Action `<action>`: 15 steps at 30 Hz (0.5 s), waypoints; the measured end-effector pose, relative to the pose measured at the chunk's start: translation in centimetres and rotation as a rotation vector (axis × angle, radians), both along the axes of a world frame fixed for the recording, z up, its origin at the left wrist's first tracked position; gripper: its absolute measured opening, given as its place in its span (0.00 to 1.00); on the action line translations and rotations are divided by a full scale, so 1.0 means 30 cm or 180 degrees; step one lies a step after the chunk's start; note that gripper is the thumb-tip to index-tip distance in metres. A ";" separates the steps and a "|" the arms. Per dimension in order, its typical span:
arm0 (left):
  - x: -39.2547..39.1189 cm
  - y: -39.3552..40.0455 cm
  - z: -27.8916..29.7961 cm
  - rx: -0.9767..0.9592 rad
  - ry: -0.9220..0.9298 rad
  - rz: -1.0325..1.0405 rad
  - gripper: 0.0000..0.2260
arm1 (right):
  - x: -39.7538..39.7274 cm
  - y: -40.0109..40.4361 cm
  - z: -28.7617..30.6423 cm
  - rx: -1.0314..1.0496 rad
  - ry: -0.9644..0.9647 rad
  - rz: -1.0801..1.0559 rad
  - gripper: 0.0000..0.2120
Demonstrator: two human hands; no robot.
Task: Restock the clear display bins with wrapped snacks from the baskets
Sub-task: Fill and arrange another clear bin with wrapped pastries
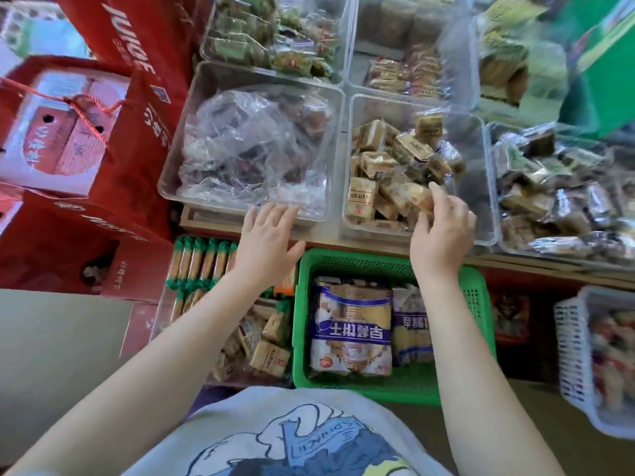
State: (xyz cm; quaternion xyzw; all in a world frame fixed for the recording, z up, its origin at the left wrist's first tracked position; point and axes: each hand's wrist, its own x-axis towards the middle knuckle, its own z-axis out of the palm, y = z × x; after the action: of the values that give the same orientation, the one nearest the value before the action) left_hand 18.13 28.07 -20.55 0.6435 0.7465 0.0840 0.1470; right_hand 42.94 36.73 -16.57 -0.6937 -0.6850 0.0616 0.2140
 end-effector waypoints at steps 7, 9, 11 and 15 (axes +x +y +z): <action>-0.002 -0.001 -0.017 -0.0029 0.0059 -0.0067 0.29 | 0.073 -0.011 -0.076 -0.1521 -0.0719 -0.0012 0.32; -0.008 -0.001 -0.019 -0.0105 0.0096 -0.0155 0.31 | 0.082 0.002 -0.080 -0.1573 -0.0667 -0.0260 0.34; -0.020 -0.002 -0.020 -0.0153 0.0065 -0.0241 0.32 | 0.083 0.023 -0.085 -0.1390 -0.0592 -0.0453 0.31; -0.028 0.000 -0.018 -0.0034 -0.0099 -0.0268 0.31 | -0.003 0.030 -0.063 -0.0330 -0.0437 -0.0320 0.14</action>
State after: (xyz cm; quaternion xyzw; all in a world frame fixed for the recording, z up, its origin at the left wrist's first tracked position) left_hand 17.28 28.08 -21.09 0.6722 0.7168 0.0838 0.1655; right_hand 42.86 37.64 -18.47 -0.7399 -0.6583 0.0384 0.1332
